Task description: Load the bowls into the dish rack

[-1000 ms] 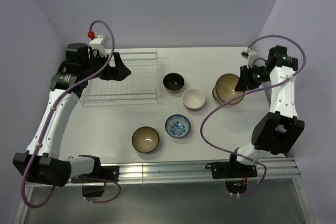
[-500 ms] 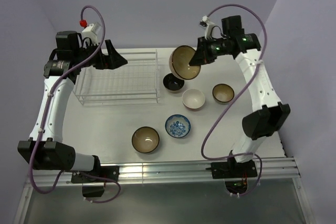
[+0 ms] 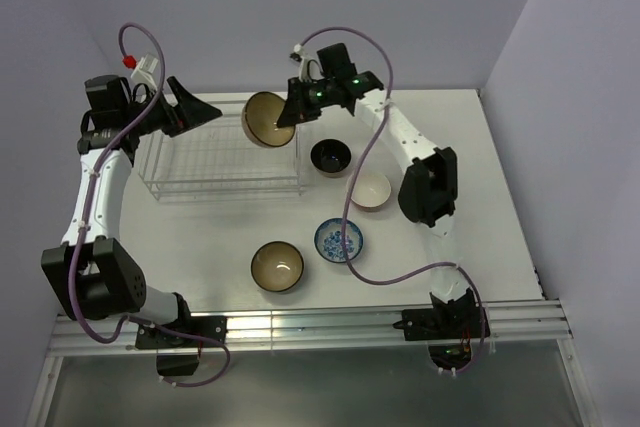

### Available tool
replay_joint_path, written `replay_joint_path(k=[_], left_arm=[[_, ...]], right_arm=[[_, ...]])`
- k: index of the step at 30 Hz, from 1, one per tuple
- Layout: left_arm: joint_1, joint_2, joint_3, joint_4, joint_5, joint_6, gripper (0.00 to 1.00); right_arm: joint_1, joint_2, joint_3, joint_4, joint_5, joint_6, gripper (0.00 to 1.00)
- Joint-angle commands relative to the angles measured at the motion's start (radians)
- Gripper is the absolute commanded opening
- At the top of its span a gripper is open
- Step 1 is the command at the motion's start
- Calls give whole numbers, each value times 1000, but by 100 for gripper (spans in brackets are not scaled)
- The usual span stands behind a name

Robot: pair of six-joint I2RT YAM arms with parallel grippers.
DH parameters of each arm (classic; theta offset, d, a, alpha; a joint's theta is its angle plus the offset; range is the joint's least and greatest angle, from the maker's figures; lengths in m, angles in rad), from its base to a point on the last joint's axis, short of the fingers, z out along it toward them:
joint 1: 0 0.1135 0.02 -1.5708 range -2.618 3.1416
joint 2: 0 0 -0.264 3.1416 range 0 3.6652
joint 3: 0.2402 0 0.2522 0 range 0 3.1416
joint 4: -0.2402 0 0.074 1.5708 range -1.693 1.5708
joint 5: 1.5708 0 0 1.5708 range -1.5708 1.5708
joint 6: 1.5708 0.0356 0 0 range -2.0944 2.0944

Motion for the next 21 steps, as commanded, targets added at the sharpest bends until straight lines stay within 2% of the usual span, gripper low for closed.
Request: replay_joint_path(k=[1,5,11,14,16,21], left_arm=[[-3,-1,-67,165,39,-85,99],[-3,-30,-191,347,28,-160,99],[4,19,-228,338,49,-148,99],[4,25,-250,349,88,-160,99],[4,19,-283,415,99,-178,99],[6,50,-296,403,91,-180,98]], right_arm=[[47,44,120,268,-121,170,0],[86,104,66,464,-173,292,0],[89,175,4,702,-284,465,0],[89,199,12,741,-299,499,0],[92,209,8,744,-299,493,0],[92,225,-3,748,-316,493,0]])
